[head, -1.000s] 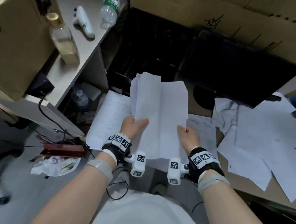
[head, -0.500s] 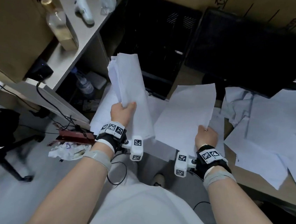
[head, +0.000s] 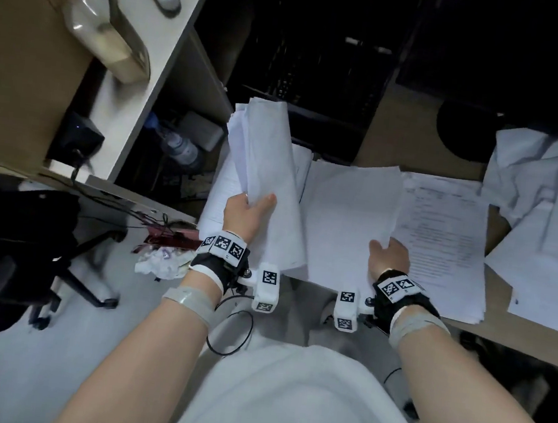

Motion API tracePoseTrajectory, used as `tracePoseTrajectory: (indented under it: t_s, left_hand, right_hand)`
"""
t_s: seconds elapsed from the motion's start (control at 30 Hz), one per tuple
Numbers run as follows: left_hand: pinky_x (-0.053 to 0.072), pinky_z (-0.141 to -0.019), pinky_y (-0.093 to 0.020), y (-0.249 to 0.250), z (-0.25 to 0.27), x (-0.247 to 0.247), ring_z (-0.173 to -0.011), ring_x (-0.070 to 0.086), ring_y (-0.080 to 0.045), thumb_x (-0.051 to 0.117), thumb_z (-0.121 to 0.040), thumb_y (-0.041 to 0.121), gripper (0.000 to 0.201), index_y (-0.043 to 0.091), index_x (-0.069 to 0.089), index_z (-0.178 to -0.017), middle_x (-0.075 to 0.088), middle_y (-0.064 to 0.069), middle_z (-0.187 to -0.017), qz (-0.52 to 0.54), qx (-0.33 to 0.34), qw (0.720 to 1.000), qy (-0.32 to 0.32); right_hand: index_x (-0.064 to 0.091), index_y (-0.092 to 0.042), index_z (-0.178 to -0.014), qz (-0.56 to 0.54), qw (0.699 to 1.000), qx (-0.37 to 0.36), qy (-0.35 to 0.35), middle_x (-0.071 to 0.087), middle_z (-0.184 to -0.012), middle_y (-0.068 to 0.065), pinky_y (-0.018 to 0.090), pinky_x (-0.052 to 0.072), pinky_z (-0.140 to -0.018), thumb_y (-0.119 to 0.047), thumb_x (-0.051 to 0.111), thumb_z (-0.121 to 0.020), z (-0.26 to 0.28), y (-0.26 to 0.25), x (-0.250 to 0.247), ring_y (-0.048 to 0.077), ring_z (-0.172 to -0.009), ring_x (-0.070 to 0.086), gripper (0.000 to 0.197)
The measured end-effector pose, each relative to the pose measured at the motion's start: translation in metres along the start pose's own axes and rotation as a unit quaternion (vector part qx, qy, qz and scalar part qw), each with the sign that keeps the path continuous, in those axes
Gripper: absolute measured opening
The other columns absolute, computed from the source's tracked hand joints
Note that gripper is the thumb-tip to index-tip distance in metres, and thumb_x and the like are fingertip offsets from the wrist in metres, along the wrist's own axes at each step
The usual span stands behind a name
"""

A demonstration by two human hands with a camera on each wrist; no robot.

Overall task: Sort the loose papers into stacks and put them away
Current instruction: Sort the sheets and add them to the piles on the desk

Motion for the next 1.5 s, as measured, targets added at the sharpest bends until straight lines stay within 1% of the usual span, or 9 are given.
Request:
tracePoseTrajectory:
  t_s: [0.2, 0.4, 0.67, 0.9, 1.1, 1.17, 1.23, 1.4, 1.5]
  left_hand:
    - [0.043, -0.056, -0.017, -0.002, -0.017, 0.030, -0.058, 0.058, -0.003, 0.061, -0.097, 0.030, 0.026, 0.015, 0.063, -0.077, 0.062, 0.009, -0.068, -0.036, -0.010, 0.995, -0.090]
    - [0.048, -0.087, -0.026, -0.003, -0.026, 0.055, -0.089, 0.064, -0.009, 0.047, -0.104, 0.037, 0.028, 0.015, 0.063, -0.097, 0.067, 0.006, -0.092, -0.017, -0.025, 0.986, -0.164]
    - [0.053, -0.093, -0.041, -0.001, -0.025, 0.050, -0.095, 0.068, -0.024, 0.049, -0.103, 0.036, 0.038, 0.003, 0.067, -0.100, 0.072, -0.011, -0.099, -0.033, -0.016, 0.983, -0.180]
    - [0.052, -0.091, -0.042, -0.001, -0.010, 0.048, -0.097, 0.067, -0.031, 0.051, -0.102, 0.039, 0.043, -0.002, 0.067, -0.099, 0.072, -0.018, -0.101, -0.042, -0.005, 0.984, -0.173]
    - [0.051, -0.063, -0.018, 0.004, 0.014, 0.052, -0.078, 0.066, -0.012, 0.064, -0.096, 0.025, 0.014, 0.012, 0.066, -0.092, 0.071, -0.002, -0.089, -0.047, 0.010, 0.981, -0.187]
    - [0.053, -0.059, -0.015, 0.000, 0.024, 0.050, -0.074, 0.068, -0.008, 0.070, -0.090, 0.021, 0.006, 0.014, 0.068, -0.091, 0.072, 0.002, -0.085, -0.045, 0.003, 0.985, -0.165]
    - [0.053, -0.054, -0.024, -0.007, 0.033, 0.044, -0.063, 0.065, -0.015, 0.068, -0.085, 0.018, 0.009, 0.015, 0.067, -0.077, 0.068, 0.003, -0.069, -0.027, -0.021, 0.991, -0.127]
    - [0.059, -0.075, -0.042, -0.022, 0.037, 0.010, -0.080, 0.070, -0.029, 0.064, -0.075, 0.029, 0.026, 0.004, 0.069, -0.082, 0.073, -0.010, -0.080, -0.046, -0.038, 0.997, -0.040]
    - [0.059, -0.077, -0.047, -0.029, 0.037, -0.026, -0.079, 0.069, -0.029, 0.062, -0.071, 0.037, 0.036, 0.003, 0.068, -0.080, 0.071, -0.015, -0.081, -0.046, -0.016, 0.998, 0.030]
  right_hand:
    - [0.031, -0.014, -0.149, -0.010, 0.995, -0.035, 0.096, 0.045, -0.147, 0.011, 0.042, 0.041, -0.103, -0.017, 0.064, -0.086, 0.007, -0.030, 0.003, 0.032, -0.133, 0.041, 0.071]
    - [0.054, -0.021, -0.137, -0.175, 0.947, -0.146, -0.227, 0.063, -0.127, -0.003, 0.016, 0.051, -0.080, -0.029, 0.072, -0.090, 0.040, -0.109, 0.057, 0.007, -0.113, 0.063, 0.051]
    - [0.041, -0.029, -0.145, -0.072, 0.947, -0.184, -0.255, 0.055, -0.138, -0.011, 0.029, 0.045, -0.105, -0.056, 0.087, -0.057, 0.058, -0.114, 0.078, 0.006, -0.121, 0.056, 0.103]
    - [0.041, -0.023, -0.147, -0.073, 0.940, -0.191, -0.272, 0.057, -0.135, -0.009, 0.027, 0.043, -0.107, -0.031, 0.086, -0.069, 0.072, -0.113, 0.068, 0.006, -0.122, 0.056, 0.090]
    - [0.060, -0.022, -0.129, -0.093, 0.942, -0.173, -0.272, 0.068, -0.121, -0.007, 0.035, 0.053, -0.097, -0.032, 0.064, -0.078, 0.081, -0.103, 0.053, 0.011, -0.109, 0.065, 0.052]
    - [0.066, -0.016, -0.098, -0.091, 0.952, -0.158, -0.246, 0.070, -0.097, -0.003, 0.035, 0.053, -0.082, -0.026, 0.052, -0.088, 0.081, -0.101, 0.044, 0.018, -0.089, 0.065, 0.020]
    - [0.047, -0.015, -0.070, -0.082, 0.963, -0.144, -0.211, 0.053, -0.071, -0.003, 0.030, 0.038, -0.062, -0.017, 0.042, -0.094, 0.079, -0.095, 0.032, 0.018, -0.066, 0.047, 0.025]
    - [0.041, -0.019, -0.064, -0.023, 0.968, -0.198, -0.156, 0.046, -0.063, -0.005, 0.028, 0.033, -0.056, -0.022, 0.042, -0.102, 0.076, -0.082, 0.024, 0.017, -0.063, 0.043, 0.038]
    - [0.058, -0.013, -0.073, -0.011, 0.971, -0.192, -0.140, 0.062, -0.077, 0.003, 0.028, 0.043, -0.062, -0.021, 0.041, -0.102, 0.074, -0.082, 0.035, 0.021, -0.072, 0.055, 0.035]
Point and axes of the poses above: each hand's wrist, its own z-axis away from the middle knuckle, its own x-axis out of the palm, y = z × x, the point moved 8 cm from there along -z, towards the middle knuckle
